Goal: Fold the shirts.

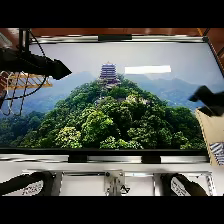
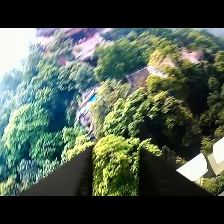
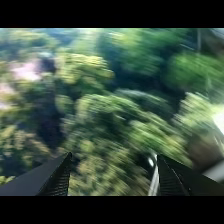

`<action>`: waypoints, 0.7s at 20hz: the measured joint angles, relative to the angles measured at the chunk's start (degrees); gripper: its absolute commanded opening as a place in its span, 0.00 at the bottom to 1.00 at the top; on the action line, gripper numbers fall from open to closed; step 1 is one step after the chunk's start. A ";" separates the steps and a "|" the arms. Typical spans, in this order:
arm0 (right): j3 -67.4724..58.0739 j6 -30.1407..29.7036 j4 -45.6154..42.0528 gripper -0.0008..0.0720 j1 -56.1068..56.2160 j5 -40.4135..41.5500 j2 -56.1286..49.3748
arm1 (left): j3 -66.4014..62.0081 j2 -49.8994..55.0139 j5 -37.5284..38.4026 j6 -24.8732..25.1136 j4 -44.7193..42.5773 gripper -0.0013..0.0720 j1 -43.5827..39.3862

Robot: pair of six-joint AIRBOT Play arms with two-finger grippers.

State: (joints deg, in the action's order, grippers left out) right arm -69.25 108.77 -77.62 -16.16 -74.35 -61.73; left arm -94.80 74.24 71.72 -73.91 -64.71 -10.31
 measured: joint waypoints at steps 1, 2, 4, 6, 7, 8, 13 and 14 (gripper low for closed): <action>-0.11 -0.04 -0.94 0.89 5.46 4.28 -1.14 | 0.33 0.96 0.44 -2.51 -1.70 0.47 -0.09; -0.68 -0.15 -2.60 0.89 10.23 6.75 -2.49 | 0.55 2.10 0.92 -4.76 -3.65 0.69 -0.24; -2.99 -1.36 -7.69 0.89 18.86 7.23 -5.86 | 0.90 4.74 3.04 -8.90 -8.20 0.76 -0.83; -5.40 -3.45 -11.17 0.89 24.46 4.57 -8.52 | 1.07 6.84 5.79 -11.47 -12.94 0.76 -1.55; -6.23 -4.39 -12.28 0.89 26.23 3.39 -9.29 | 1.11 7.45 6.78 -12.31 -15.06 0.76 -1.84; -6.84 -4.92 -12.96 0.89 27.52 2.47 -9.79 | 1.14 7.89 7.74 -12.94 -17.00 0.76 -2.10; -8.20 -6.58 -15.10 0.89 30.42 0.39 -10.84 | 1.20 8.76 11.04 -14.45 -20.98 0.76 -2.49; -8.28 -6.67 -15.19 0.89 30.53 0.35 -10.86 | 1.20 8.83 11.39 -14.49 -21.29 0.76 -2.56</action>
State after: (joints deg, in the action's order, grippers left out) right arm -77.54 102.10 -92.82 14.37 -74.00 -72.60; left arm -93.60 83.07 83.11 -88.40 -86.00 -12.86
